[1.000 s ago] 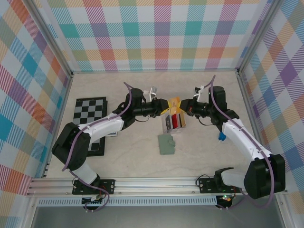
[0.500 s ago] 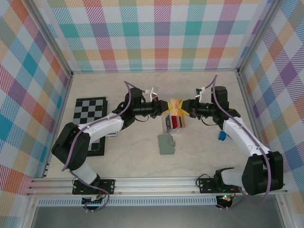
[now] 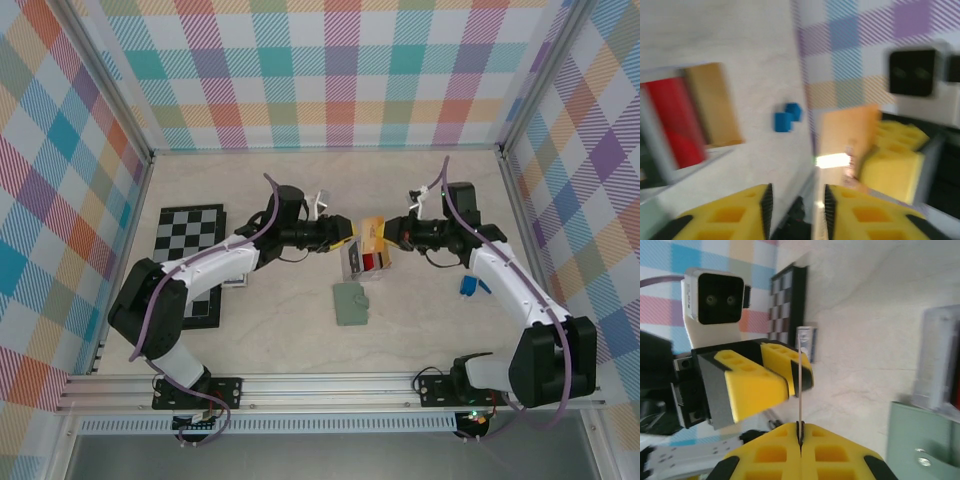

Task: Put the credit cards into the card holder
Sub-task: Open the card holder at the bottom-center of the table.

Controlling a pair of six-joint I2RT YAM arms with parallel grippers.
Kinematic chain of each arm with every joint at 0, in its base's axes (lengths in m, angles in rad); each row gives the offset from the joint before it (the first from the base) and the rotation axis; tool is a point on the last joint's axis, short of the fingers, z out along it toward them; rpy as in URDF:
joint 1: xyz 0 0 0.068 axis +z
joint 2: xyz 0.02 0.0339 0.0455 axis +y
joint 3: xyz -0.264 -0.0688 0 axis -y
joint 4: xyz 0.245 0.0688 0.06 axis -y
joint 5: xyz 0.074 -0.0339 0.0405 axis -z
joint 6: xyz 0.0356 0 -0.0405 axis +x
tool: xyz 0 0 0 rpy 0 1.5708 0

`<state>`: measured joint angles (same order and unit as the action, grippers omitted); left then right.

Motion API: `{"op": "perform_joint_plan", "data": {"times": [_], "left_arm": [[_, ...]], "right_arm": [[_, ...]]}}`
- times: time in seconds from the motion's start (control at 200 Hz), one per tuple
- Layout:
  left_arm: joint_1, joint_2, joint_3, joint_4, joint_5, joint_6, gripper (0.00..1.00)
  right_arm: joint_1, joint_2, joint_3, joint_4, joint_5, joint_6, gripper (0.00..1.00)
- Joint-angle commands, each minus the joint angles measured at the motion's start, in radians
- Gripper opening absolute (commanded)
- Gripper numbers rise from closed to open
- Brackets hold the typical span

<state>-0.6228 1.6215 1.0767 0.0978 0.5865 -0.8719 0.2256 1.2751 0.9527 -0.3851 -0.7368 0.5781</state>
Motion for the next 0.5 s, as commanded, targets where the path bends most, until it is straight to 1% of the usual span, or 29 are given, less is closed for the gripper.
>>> {"op": "perform_joint_plan", "data": {"times": [0.0, 0.035, 0.07, 0.14, 0.22, 0.35, 0.495], "left_arm": [[0.011, -0.068, -0.022, -0.304, -0.278, 0.062, 0.45], [0.011, -0.078, -0.039, -0.333, -0.317, 0.048, 0.49], [0.011, -0.087, -0.060, -0.349, -0.345, 0.033, 0.50], [0.008, -0.108, -0.108, -0.333, -0.355, 0.014, 0.51], [0.005, -0.121, -0.135, -0.351, -0.374, 0.016, 0.53], [0.002, -0.124, -0.159, -0.367, -0.370, 0.023, 0.54], [-0.007, -0.114, -0.175, -0.368, -0.354, 0.025, 0.54]], "right_arm": [[0.117, -0.023, 0.014, -0.221, 0.309, -0.109, 0.04], [0.164, -0.019, -0.001, -0.223, 0.367, -0.095, 0.04], [0.220, -0.010, -0.019, -0.218, 0.426, -0.076, 0.04], [0.312, 0.010, -0.042, -0.200, 0.499, -0.041, 0.04], [0.390, 0.046, -0.061, -0.172, 0.569, 0.006, 0.04], [0.468, 0.100, -0.092, -0.111, 0.602, 0.060, 0.02], [0.491, 0.142, -0.122, -0.061, 0.577, 0.089, 0.03]]}}
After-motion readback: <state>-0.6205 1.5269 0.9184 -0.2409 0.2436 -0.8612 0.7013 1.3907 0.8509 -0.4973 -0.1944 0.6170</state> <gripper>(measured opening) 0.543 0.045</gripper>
